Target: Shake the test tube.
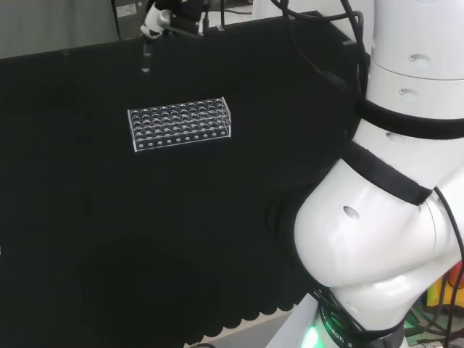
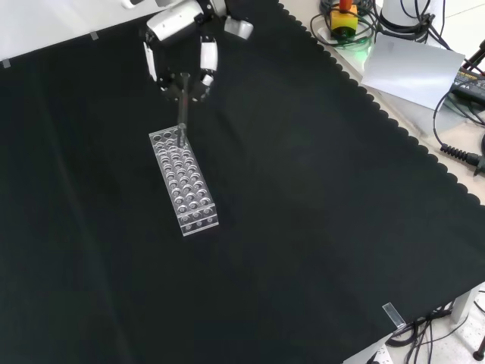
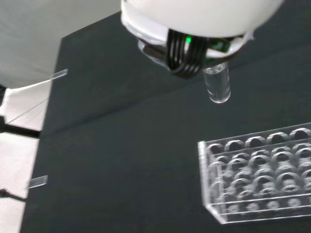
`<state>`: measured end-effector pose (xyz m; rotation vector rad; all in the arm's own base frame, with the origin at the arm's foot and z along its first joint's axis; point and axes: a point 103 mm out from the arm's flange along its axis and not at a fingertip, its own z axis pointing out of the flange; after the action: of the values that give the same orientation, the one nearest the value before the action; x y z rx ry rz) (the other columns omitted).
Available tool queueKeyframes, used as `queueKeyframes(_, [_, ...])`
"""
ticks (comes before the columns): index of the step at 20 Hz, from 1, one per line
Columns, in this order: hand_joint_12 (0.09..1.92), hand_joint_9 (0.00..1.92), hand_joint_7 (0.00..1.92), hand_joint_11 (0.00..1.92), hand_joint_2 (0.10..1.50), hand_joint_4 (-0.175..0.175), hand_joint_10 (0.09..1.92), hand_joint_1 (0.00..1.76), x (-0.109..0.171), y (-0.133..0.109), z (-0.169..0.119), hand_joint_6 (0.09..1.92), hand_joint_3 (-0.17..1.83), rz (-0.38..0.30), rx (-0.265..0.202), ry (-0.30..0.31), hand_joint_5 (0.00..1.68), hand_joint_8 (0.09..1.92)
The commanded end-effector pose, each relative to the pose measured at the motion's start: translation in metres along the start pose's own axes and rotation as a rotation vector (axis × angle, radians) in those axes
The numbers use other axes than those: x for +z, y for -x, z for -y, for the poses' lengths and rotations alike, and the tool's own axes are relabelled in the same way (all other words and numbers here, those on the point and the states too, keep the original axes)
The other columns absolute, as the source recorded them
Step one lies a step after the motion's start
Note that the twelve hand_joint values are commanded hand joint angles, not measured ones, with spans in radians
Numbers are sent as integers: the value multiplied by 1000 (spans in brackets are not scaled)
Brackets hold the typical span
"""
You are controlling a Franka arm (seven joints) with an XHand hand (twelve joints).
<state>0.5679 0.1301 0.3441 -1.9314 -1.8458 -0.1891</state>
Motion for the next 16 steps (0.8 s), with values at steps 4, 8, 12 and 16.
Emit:
queueKeyframes(4, [902, 1316, 1362, 1204, 591, -175, 567, 1434, 13, -52, 9, 611, 711, -29, -103, -35, 1289, 676])
queueKeyframes(8, [901, 1316, 1363, 1205, 591, -175, 567, 1434, 0, -26, 14, 611, 711, -18, -59, -14, 1289, 675])
queueKeyframes(12, [901, 1316, 1364, 1206, 590, -175, 567, 1434, -24, 32, 23, 610, 711, 27, 36, 33, 1289, 673])
queueKeyframes(16, [901, 1316, 1364, 1205, 590, -175, 568, 1434, -49, 104, 36, 610, 711, 86, 162, 91, 1290, 672])
